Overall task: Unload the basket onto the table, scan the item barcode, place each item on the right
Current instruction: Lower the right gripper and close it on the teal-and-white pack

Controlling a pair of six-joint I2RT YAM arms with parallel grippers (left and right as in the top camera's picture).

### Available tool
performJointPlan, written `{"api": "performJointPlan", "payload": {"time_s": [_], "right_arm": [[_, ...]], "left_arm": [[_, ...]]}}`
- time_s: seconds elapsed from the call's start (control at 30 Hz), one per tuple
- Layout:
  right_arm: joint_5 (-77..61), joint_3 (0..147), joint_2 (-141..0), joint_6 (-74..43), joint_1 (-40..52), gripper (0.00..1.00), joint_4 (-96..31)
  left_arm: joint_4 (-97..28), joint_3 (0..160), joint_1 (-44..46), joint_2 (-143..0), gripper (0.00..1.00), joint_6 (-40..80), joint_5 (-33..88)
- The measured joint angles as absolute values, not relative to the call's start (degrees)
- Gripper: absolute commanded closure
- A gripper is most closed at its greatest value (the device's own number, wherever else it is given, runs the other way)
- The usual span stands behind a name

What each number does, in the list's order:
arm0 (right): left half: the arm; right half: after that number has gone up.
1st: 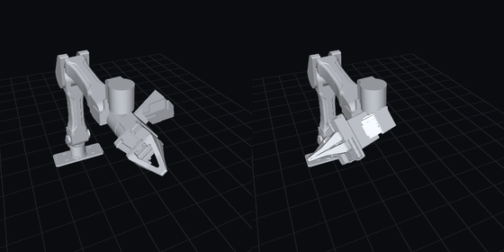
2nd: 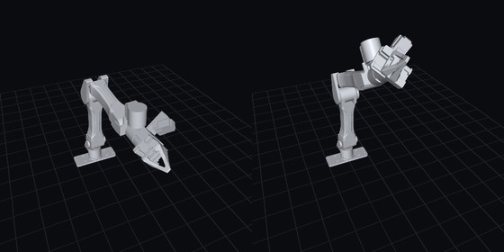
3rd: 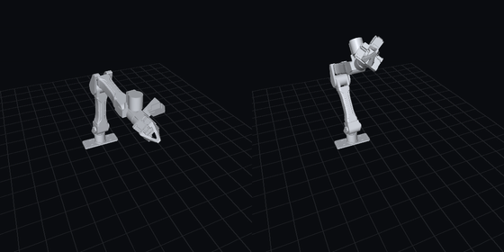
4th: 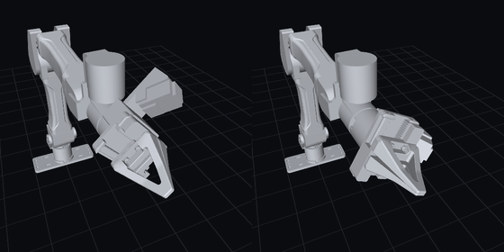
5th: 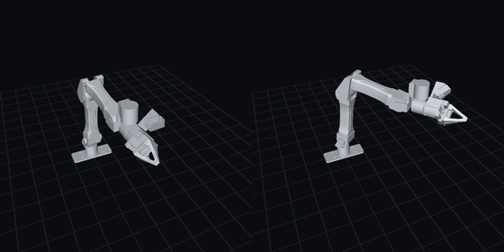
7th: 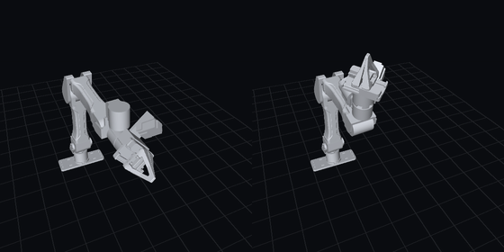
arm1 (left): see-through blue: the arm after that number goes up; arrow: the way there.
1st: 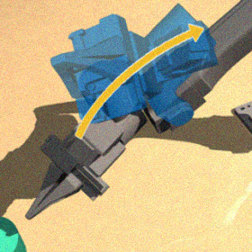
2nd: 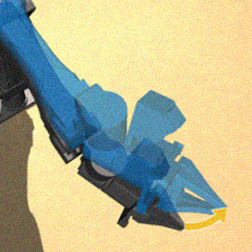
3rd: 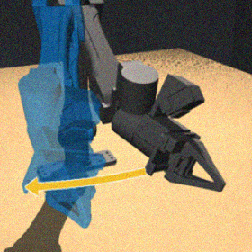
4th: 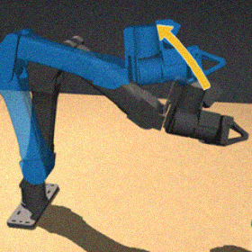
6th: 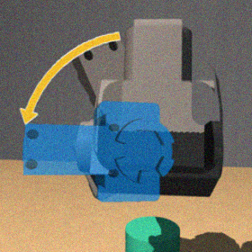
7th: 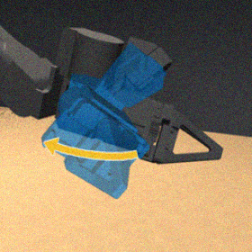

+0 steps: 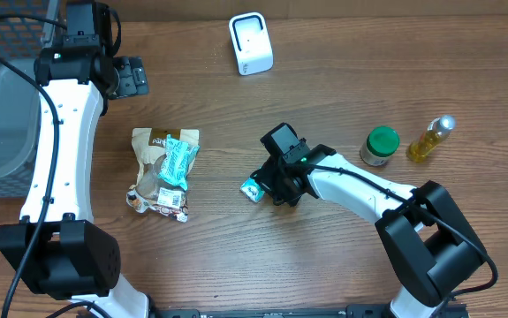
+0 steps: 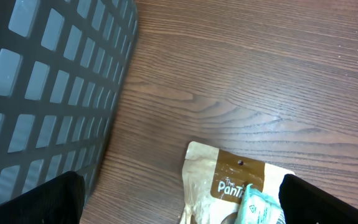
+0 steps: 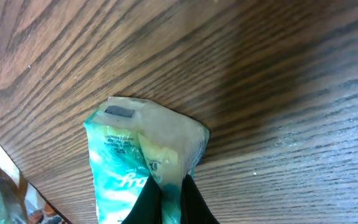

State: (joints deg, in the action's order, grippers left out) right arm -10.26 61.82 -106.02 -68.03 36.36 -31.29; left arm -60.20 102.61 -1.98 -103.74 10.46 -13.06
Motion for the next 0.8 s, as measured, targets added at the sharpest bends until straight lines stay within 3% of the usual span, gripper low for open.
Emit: {"api": "performJointPlan", "payload": {"time_s": [0.63,0.8], "right_arm": [[-8.8,62.2,-105.1,-63.0,36.0,0.96,-34.0],[-8.5,62.2,-105.1,-62.8,36.0,0.87,-33.8]], "left_arm": [[-60.2,102.6,-2.0,-103.7,0.0,10.5,-13.1],[-60.2,102.6,-2.0,-103.7,0.0,10.5,-13.1]]}}
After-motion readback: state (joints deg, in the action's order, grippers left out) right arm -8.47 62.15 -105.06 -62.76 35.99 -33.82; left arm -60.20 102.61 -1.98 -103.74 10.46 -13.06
